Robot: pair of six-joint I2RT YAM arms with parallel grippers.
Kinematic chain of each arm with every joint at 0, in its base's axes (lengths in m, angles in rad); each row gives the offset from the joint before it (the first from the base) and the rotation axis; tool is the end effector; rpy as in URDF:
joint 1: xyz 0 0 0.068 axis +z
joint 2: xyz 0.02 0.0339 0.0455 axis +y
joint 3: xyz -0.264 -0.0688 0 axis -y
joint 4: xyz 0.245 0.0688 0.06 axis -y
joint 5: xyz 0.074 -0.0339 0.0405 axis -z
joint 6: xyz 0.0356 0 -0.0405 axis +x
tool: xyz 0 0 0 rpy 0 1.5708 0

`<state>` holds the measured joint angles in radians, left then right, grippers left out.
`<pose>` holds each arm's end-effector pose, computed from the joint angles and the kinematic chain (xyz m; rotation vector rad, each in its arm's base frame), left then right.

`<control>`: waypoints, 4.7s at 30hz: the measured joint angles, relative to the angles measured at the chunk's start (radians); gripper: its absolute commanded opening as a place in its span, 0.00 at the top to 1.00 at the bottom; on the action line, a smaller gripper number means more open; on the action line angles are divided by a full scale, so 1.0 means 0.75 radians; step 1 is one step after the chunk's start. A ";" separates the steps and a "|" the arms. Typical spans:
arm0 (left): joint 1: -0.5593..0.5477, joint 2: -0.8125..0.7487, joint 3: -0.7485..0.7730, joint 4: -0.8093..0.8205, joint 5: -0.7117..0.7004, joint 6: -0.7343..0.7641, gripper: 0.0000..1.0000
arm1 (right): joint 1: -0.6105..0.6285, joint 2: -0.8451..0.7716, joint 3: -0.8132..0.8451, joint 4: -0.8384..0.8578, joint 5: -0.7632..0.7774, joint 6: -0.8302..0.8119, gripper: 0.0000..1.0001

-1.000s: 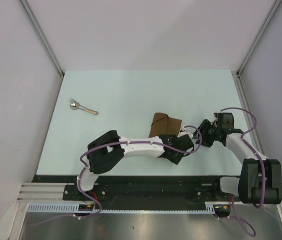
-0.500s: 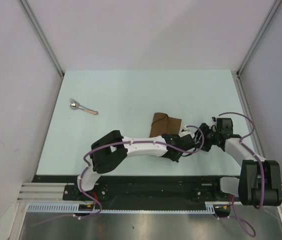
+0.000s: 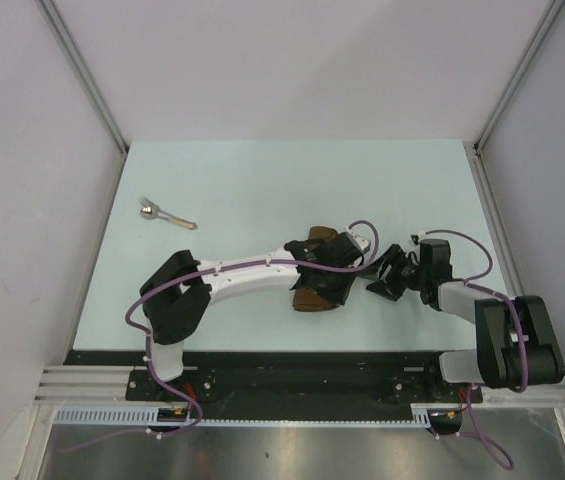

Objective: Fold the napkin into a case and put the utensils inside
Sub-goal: Pick up the 2/3-rectangle-folded napkin at the center of the board.

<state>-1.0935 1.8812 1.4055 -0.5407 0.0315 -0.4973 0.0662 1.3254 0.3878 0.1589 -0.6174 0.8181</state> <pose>0.1844 -0.3590 0.2129 0.8095 2.5931 -0.5819 0.2207 0.0353 0.1352 0.5935 2.3900 1.1403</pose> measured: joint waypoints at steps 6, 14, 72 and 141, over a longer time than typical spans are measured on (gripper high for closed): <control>0.022 -0.014 -0.022 0.006 0.081 0.001 1.00 | 0.079 0.150 0.003 0.181 0.009 0.101 0.36; 0.034 -0.039 -0.068 0.016 0.120 0.001 1.00 | 0.082 0.275 0.044 0.319 0.006 0.178 0.36; 0.044 -0.083 -0.234 0.309 0.271 -0.025 1.00 | -0.015 0.689 0.327 0.474 -0.038 0.098 1.00; 0.074 -0.091 -0.241 0.233 0.518 -0.021 0.55 | 0.059 0.482 0.060 0.573 0.031 0.115 1.00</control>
<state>-1.0382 1.8130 1.2247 -0.3656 0.4198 -0.5129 0.1104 1.6871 0.4328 0.5884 -0.5941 0.9043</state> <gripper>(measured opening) 0.420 0.021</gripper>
